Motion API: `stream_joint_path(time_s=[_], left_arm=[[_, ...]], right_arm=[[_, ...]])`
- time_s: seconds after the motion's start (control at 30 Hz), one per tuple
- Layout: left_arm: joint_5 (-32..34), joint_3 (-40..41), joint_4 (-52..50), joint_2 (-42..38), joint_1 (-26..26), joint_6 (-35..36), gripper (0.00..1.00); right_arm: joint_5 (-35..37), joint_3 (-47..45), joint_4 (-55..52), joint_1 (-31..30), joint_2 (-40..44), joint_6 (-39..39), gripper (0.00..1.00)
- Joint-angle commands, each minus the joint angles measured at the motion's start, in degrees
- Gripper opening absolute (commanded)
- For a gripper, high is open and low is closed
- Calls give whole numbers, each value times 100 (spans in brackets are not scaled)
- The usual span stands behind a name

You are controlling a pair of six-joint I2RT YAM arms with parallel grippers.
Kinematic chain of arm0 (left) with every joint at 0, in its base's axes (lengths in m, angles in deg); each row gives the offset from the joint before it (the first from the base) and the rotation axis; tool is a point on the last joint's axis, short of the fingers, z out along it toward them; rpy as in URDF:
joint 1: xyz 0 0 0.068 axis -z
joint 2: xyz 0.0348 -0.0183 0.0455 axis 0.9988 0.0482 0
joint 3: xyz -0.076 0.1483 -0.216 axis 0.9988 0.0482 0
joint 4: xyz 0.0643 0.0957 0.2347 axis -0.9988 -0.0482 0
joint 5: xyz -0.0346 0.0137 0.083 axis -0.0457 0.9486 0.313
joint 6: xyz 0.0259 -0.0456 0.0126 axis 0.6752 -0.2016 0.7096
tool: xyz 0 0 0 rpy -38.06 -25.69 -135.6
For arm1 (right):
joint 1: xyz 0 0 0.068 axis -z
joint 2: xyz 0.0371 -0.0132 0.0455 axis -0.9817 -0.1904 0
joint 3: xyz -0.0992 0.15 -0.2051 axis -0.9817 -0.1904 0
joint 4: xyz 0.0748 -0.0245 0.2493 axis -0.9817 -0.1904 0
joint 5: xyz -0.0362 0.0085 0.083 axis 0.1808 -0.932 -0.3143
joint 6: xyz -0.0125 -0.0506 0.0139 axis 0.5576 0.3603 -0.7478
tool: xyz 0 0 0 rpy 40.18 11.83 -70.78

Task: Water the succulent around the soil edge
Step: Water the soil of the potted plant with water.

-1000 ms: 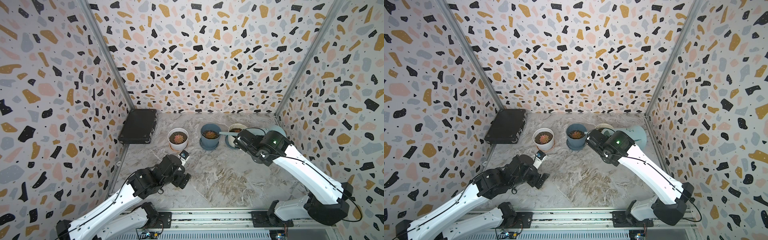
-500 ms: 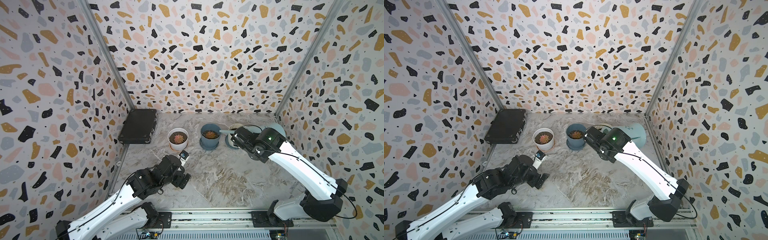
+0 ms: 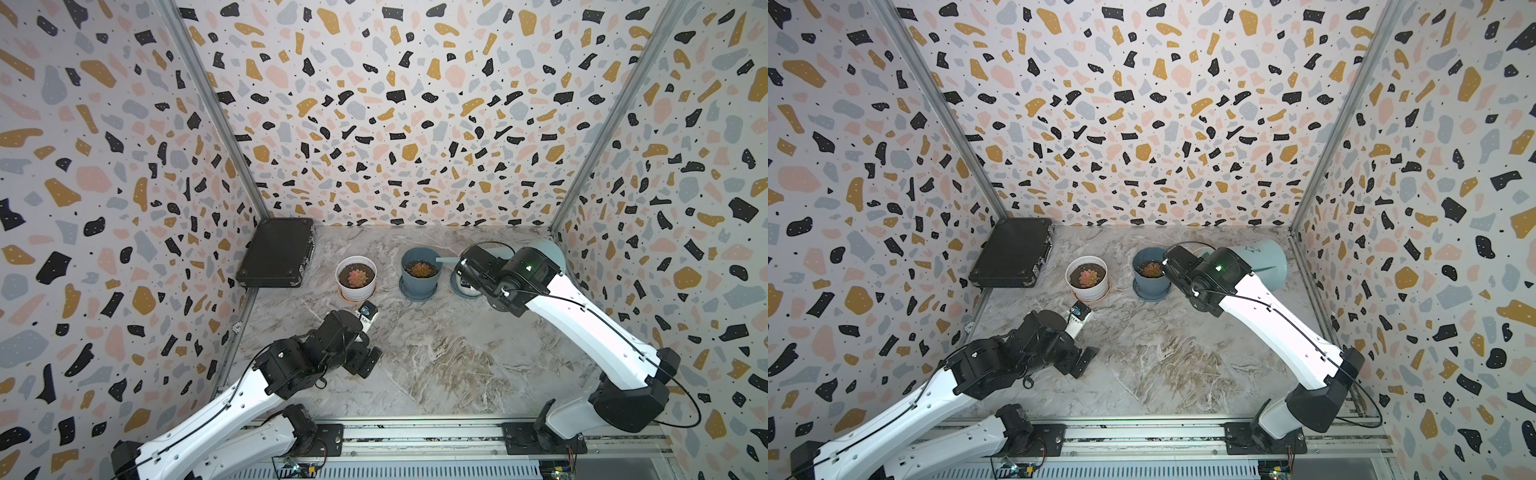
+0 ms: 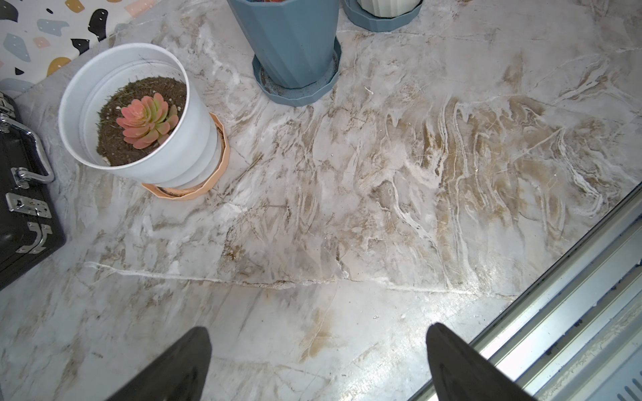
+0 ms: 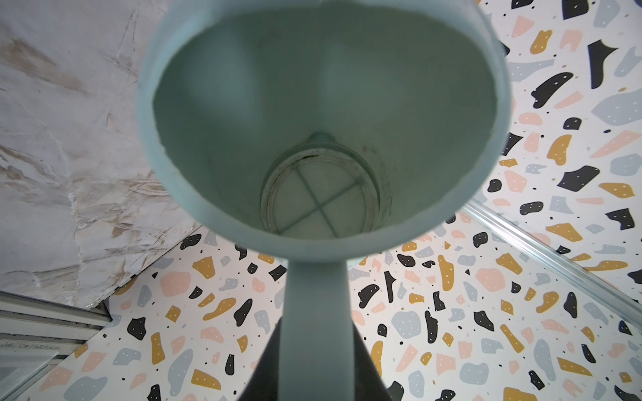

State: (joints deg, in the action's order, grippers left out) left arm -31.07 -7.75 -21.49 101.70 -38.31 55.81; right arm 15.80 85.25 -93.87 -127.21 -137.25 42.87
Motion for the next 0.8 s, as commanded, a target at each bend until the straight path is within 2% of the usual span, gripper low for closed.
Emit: stream_joint_path(time_s=[0.0,0.4,0.6,0.77], left_arm=[[27,38,168,-66,31,43,99],[89,0,136,-49,26,80,99],[129,-50,83,-29,25,98,100],[204,-146,18,20,31,95,99]], right_arm=[[269,222,6,28,4,214,0],[246,647,277,29,-10,69,0],[115,909,184,28,250,-430,0],[-165,1185,-213,28,561,-1370,0]])
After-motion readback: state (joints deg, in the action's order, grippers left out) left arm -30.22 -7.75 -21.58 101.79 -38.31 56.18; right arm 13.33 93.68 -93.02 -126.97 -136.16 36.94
